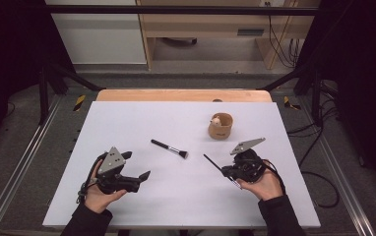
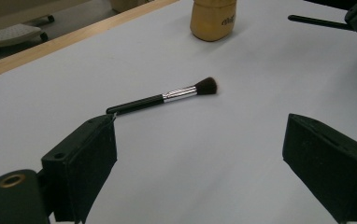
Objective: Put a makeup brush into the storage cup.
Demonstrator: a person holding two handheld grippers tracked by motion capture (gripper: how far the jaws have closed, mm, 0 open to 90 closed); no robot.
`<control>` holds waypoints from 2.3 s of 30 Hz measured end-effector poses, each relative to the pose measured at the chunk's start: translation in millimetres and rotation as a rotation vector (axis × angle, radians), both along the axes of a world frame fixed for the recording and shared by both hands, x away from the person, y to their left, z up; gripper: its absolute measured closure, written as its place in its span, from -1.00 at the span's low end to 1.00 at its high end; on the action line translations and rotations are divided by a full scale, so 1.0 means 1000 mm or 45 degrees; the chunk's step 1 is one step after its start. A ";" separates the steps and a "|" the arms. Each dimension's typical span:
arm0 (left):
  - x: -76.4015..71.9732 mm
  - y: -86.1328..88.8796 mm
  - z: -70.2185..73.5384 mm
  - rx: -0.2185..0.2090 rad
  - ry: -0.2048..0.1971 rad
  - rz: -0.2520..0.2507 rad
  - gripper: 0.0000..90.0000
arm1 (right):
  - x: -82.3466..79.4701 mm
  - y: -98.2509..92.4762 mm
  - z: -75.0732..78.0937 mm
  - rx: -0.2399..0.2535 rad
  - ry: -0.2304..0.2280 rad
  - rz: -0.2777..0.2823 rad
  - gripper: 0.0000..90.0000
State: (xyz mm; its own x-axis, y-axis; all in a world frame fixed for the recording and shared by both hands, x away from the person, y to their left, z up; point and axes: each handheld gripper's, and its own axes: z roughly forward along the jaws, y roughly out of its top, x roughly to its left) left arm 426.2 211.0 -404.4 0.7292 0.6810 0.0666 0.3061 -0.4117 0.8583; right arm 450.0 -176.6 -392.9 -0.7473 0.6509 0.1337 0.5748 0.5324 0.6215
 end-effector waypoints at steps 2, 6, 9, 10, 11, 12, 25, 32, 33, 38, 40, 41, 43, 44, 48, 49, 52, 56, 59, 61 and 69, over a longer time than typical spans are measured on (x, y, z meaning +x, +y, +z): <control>0.000 -0.004 0.000 0.017 0.001 -0.017 -0.80 | 0.000 0.003 0.002 0.007 0.008 0.019 0.90; 0.002 -0.011 0.003 0.049 -0.002 -0.050 -0.80 | 0.000 0.010 0.004 0.011 0.016 0.063 0.90; 0.003 -0.016 0.007 0.081 -0.004 -0.067 -0.80 | -0.001 0.015 0.005 0.000 0.017 0.091 0.90; 0.003 -0.017 0.008 0.091 -0.004 -0.076 -0.80 | -0.001 0.016 0.005 0.003 0.018 0.093 0.90; 0.003 -0.019 0.010 0.100 -0.007 -0.084 -0.80 | -0.001 0.017 0.006 0.002 0.017 0.105 0.90; 0.004 -0.021 0.011 0.113 -0.009 -0.093 -0.80 | -0.001 0.018 0.006 0.003 0.013 0.110 0.90; 0.004 -0.050 0.020 0.249 -0.016 -0.221 -0.80 | -0.004 0.028 0.012 0.005 0.037 0.176 0.90; 0.002 -0.065 0.020 0.305 -0.035 -0.279 -0.80 | -0.006 0.034 0.010 0.005 0.045 0.219 0.90; 0.001 -0.067 0.020 0.317 -0.038 -0.288 -0.80 | -0.007 0.035 0.010 0.001 0.042 0.228 0.90; -0.002 -0.076 0.020 0.355 -0.055 -0.319 -0.79 | -0.009 0.039 0.008 0.010 0.045 0.260 0.90; -0.002 -0.079 0.021 0.382 -0.056 -0.336 -0.79 | -0.010 0.042 0.007 0.005 0.050 0.265 0.90; -0.003 -0.080 0.022 0.388 -0.059 -0.341 -0.80 | -0.010 0.042 0.007 0.004 0.055 0.274 0.90; -0.003 -0.083 0.023 0.402 -0.063 -0.357 -0.79 | -0.010 0.043 0.007 0.006 0.057 0.287 0.90; -0.003 -0.085 0.023 0.408 -0.065 -0.365 -0.79 | -0.010 0.044 0.007 0.009 0.062 0.289 0.90; -0.003 -0.089 0.023 0.430 -0.070 -0.386 -0.77 | -0.009 0.047 0.006 0.008 0.077 0.308 0.90; -0.002 -0.092 0.021 0.442 -0.068 -0.402 -0.77 | -0.009 0.048 0.005 0.007 0.078 0.316 0.90; 0.000 -0.097 0.018 0.474 -0.068 -0.434 -0.74 | -0.009 0.051 0.004 -0.003 0.084 0.321 0.90; 0.000 -0.103 0.015 0.524 -0.081 -0.464 -0.71 | -0.009 0.053 0.003 -0.006 0.093 0.333 0.90; 0.001 -0.106 0.013 0.538 -0.091 -0.479 -0.67 | -0.008 0.055 0.002 -0.008 0.097 0.344 0.90; 0.000 -0.108 0.012 0.557 -0.104 -0.491 -0.65 | -0.009 0.057 0.001 -0.006 0.104 0.346 0.90; -0.004 -0.114 0.009 0.600 -0.168 -0.533 -0.54 | -0.008 0.059 -0.001 -0.002 0.119 0.347 0.90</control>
State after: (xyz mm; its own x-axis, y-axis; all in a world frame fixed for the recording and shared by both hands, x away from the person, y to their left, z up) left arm 421.9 97.5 -395.8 0.8922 0.2161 0.3966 -0.0583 -0.8156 0.5756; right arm 441.7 -117.2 -394.0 -0.8794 0.4276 0.2094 0.4648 0.6759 0.5719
